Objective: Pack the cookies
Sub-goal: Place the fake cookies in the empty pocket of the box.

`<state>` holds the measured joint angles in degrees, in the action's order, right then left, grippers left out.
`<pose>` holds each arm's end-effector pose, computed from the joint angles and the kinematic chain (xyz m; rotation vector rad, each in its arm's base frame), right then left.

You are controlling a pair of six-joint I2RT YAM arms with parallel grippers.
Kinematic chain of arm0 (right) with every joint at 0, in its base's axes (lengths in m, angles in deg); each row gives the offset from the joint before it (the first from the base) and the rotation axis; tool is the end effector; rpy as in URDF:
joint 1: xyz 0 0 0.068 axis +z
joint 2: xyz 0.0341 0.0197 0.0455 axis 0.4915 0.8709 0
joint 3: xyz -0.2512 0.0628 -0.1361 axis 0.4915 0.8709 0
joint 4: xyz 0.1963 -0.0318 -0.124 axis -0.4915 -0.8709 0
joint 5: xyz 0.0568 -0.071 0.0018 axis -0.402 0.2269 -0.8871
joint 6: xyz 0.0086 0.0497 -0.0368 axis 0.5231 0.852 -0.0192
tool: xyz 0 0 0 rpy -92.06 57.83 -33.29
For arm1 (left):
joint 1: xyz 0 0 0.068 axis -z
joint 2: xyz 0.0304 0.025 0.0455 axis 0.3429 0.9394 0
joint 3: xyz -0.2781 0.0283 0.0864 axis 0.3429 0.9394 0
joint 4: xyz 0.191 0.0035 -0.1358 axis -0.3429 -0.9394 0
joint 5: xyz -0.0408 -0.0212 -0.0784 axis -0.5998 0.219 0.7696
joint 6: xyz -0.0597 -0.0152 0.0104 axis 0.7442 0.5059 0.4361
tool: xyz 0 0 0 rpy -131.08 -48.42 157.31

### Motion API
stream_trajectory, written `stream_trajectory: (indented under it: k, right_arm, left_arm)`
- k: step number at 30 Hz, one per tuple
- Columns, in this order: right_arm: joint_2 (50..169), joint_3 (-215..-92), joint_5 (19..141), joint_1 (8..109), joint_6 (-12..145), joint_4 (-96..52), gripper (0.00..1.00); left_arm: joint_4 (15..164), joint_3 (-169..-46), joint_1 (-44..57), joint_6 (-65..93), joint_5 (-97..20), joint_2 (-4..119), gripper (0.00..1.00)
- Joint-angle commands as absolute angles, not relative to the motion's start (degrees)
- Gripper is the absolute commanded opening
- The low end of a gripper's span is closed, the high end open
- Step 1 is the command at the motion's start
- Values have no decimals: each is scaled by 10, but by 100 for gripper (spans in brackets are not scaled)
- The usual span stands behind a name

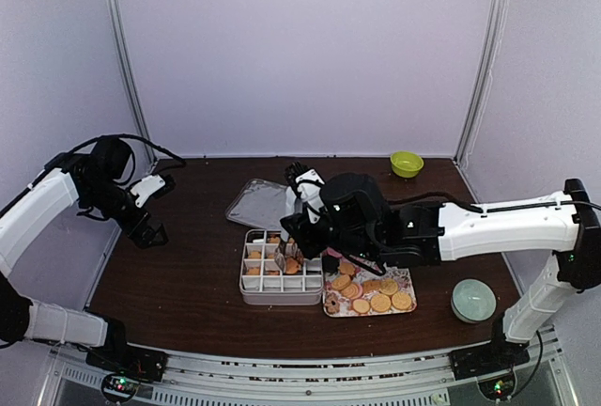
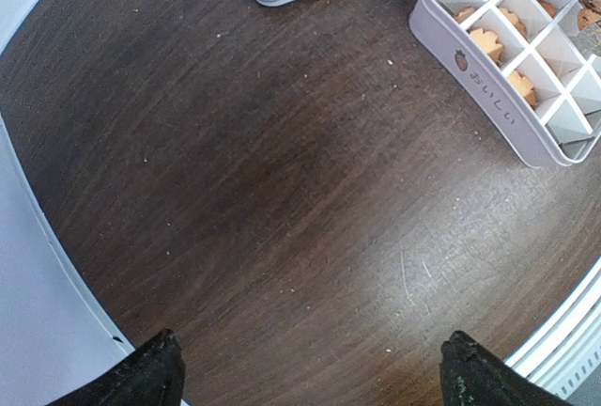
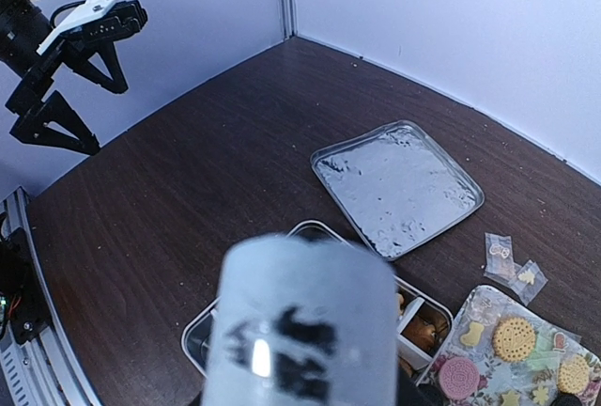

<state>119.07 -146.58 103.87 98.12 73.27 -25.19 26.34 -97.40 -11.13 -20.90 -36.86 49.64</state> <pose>0.1409 0.3244 0.3232 -0.7788 1.8953 0.6336 0.1760 -0.0360 0.3060 0.8021 2.5827 -0.1640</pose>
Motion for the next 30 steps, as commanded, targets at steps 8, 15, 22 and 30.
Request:
stream_trajectory:
  k: [8, 15, 22, 30]
  right_arm:
    - [1190, -1453, 1029, 963, 747, -218, 40]
    - [1183, -1450, 1032, 963, 747, -226, 46]
    - [1134, -1436, 1052, 957, 745, -242, 42]
    - [1005, -1339, 1084, 934, 761, -250, 37]
  left_arm:
    - [269, -972, -115, -217, -364, 494, 98]
    - [273, -975, -116, -213, -365, 490, 98]
    - [271, -983, -116, -211, -364, 490, 97]
    - [269, -987, -116, -211, -367, 491, 96]
